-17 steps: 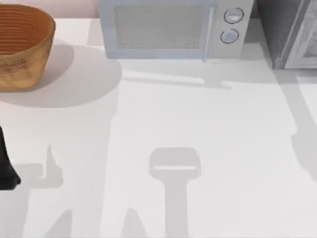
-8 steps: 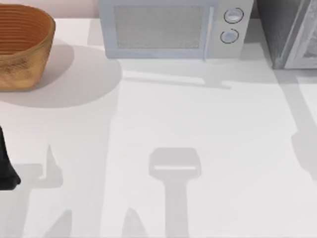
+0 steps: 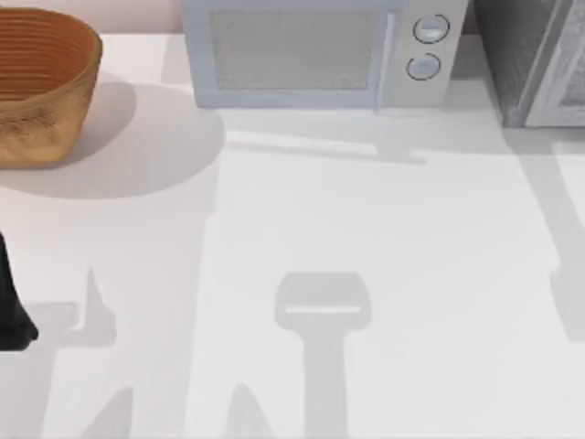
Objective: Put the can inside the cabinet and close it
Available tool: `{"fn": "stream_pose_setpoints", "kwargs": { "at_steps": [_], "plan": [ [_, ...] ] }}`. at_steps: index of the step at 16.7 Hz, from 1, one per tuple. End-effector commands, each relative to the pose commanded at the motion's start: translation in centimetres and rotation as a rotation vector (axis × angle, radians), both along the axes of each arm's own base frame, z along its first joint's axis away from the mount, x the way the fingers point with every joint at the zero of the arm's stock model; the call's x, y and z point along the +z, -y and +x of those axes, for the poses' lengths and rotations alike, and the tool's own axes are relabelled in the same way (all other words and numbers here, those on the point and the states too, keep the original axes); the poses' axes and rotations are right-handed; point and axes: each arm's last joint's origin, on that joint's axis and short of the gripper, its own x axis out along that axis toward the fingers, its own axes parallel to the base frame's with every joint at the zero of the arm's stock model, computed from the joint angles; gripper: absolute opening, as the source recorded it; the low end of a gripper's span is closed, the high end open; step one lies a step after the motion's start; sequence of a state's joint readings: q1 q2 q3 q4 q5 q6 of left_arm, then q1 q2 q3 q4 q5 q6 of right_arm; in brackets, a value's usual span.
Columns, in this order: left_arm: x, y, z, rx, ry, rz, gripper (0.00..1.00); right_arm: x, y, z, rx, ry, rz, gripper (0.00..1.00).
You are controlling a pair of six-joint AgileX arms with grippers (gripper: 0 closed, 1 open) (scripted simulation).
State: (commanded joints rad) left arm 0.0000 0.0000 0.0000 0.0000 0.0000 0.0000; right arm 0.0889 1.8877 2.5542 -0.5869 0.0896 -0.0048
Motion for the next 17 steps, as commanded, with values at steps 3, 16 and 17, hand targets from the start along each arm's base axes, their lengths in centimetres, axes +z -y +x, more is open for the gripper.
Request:
{"fn": "stream_pose_setpoints", "kwargs": {
  "at_steps": [3,16,17],
  "plan": [
    [0.0,0.0,0.0,0.000,0.000,0.000,1.00,1.4,0.8,-5.3,0.015,0.065,-0.015,1.00],
    [0.0,0.0,0.0,0.000,0.000,0.000,1.00,-24.7,3.5,-23.9,0.018,-0.043,-0.032,1.00],
    [0.0,0.0,0.0,0.000,0.000,0.000,1.00,-27.4,3.6,-24.5,0.014,-0.051,-0.027,1.00]
  ]
}}
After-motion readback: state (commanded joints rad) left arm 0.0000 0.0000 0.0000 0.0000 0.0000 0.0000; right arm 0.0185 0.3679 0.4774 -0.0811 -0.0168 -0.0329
